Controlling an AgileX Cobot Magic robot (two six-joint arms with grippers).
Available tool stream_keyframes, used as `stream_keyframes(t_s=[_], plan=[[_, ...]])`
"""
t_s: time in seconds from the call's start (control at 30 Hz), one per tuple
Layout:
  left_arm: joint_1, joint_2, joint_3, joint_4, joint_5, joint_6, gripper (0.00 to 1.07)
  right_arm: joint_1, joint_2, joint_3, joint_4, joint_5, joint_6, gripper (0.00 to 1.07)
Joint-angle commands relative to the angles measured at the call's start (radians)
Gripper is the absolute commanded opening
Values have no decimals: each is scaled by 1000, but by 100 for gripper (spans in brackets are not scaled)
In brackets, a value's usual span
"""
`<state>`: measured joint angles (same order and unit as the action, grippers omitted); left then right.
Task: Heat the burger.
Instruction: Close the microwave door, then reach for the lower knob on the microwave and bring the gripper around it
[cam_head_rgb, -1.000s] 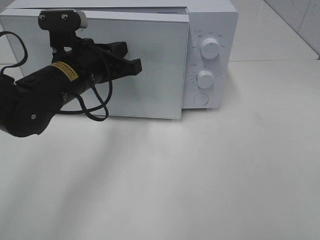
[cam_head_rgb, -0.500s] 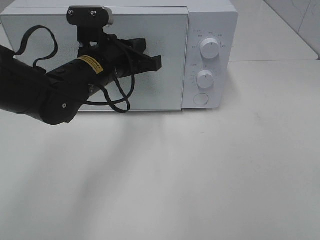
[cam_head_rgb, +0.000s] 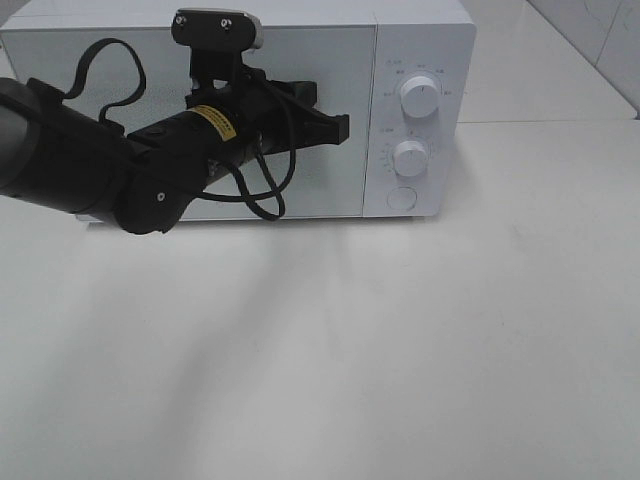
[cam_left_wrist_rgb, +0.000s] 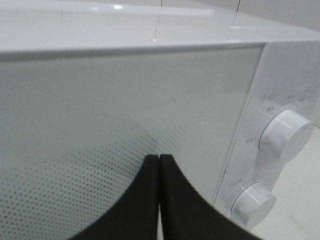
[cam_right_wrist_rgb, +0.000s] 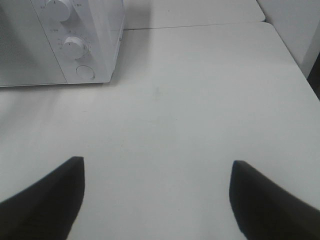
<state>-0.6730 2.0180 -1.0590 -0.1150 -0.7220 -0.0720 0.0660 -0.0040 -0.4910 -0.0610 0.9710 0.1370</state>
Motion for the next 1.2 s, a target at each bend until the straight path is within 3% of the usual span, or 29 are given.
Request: stream_keyframes(t_s=[0.03, 0.17, 0.2, 0.23, 0.27, 0.3, 0.33, 0.37, 0.4, 0.43, 0.47, 0.5, 0.57, 0.93, 1.07, 1.2], plan=[[-25, -22, -1, -41, 58, -7, 0, -5, -27, 1, 0, -8, -6, 76], [-73, -59, 22, -39, 172, -7, 0, -5, -27, 1, 0, -8, -5, 76], [-88, -79, 22, -27, 281, -7, 7, -5, -27, 1, 0, -8, -5, 76], [-88, -79, 22, -27, 281, -7, 7, -5, -27, 1, 0, -8, -5, 76], [-97, -87, 22, -18, 325, -7, 14, -5, -27, 1, 0, -8, -5, 76], [-109, -107, 22, 9, 425, -7, 33, -5, -27, 1, 0, -8, -5, 76], [-109, -107, 22, 9, 425, -7, 33, -5, -27, 1, 0, -8, -5, 76], [-117, -129, 22, 19, 538, -7, 58, -5, -27, 1, 0, -8, -5, 76], [-117, -129, 22, 19, 538, -7, 58, -5, -27, 1, 0, -8, -5, 76], [-120, -137, 22, 19, 596, -7, 68, -5, -27, 1, 0, -8, -5, 76], [-122, -156, 22, 16, 704, -15, 88, -5, -27, 1, 0, -8, -5, 76], [-122, -156, 22, 16, 704, -15, 88, -5, -27, 1, 0, -8, -5, 76], [-122, -185, 22, 16, 885, -22, 102, -5, -27, 1, 0, -8, -5, 76], [-122, -330, 22, 11, 1359, -22, 102, -5, -27, 1, 0, -8, -5, 76], [-120, -378, 22, 10, 1441, -30, 102, -5, -27, 1, 0, -8, -5, 76], [-55, -450, 22, 11, 1533, -64, 101, -5, -27, 1, 0, -8, -5, 76]])
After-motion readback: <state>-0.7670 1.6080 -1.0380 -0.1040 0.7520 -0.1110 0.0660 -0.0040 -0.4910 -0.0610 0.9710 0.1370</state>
